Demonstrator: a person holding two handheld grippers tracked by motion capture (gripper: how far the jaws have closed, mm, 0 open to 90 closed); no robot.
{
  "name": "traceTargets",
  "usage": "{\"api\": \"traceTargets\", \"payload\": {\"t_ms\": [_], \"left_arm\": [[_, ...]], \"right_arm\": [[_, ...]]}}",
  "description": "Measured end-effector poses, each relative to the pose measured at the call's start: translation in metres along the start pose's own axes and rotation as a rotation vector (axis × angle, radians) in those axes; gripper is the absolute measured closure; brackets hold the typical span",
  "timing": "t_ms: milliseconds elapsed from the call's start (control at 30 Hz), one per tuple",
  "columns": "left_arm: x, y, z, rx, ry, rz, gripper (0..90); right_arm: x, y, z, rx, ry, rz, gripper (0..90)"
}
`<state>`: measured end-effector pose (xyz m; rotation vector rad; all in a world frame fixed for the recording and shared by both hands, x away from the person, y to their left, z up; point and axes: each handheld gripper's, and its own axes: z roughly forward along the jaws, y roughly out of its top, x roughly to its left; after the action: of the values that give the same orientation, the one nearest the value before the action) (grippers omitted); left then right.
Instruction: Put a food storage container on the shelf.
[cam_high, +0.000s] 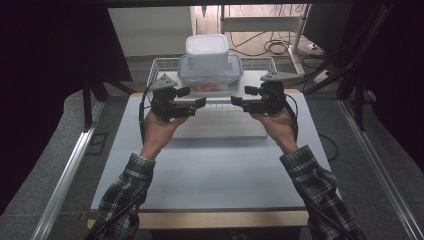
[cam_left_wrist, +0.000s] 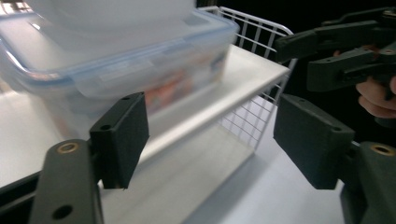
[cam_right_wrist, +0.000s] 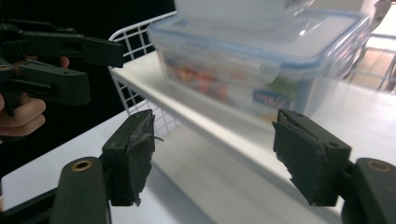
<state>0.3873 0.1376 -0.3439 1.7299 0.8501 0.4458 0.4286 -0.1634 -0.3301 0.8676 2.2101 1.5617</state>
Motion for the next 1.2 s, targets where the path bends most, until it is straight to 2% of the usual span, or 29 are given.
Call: {"api": "traceTargets", "payload": {"t_ms": [133,367,500,667,800,900,1067,1133,1200], "left_arm": [[-0.009,-0.011,-0.005,0.012,-0.012,0.021,19.1],[-0.018,-0.031,-0.01,0.041,-0.022,0.026,12.6],[-0.024,-0.047,-0.014,0.066,-0.023,0.026,9.1],[-0.032,-0.078,-0.02,0.101,-0.009,0.035,3.7],[-0.037,-0.108,-0.024,0.136,0.012,0.039,2.3],[-0.039,-0.126,-0.028,0.13,0.023,0.045,1.6],[-0.04,-0.16,-0.034,0.151,0.045,0.058,0.0],[-0.04,-0.175,-0.034,0.186,0.054,0.06,0.0],[-0.041,-0.191,-0.031,0.25,0.071,0.095,0.7]], "right_arm": [[0.005,-0.008,-0.003,0.019,0.008,-0.022,25.3],[0.017,-0.023,-0.009,0.025,0.028,-0.04,18.0],[0.022,-0.034,-0.012,0.037,0.034,-0.045,14.0],[0.026,-0.065,-0.014,0.084,0.043,-0.041,7.7],[0.026,-0.092,-0.016,0.124,0.027,-0.042,5.0],[0.025,-0.108,-0.019,0.138,0.031,-0.026,3.6],[0.027,-0.137,-0.027,0.156,0.012,-0.022,1.2],[0.028,-0.152,-0.031,0.169,0.004,-0.019,1.2],[0.029,-0.168,-0.032,0.183,0.004,-0.007,1.2]]}}
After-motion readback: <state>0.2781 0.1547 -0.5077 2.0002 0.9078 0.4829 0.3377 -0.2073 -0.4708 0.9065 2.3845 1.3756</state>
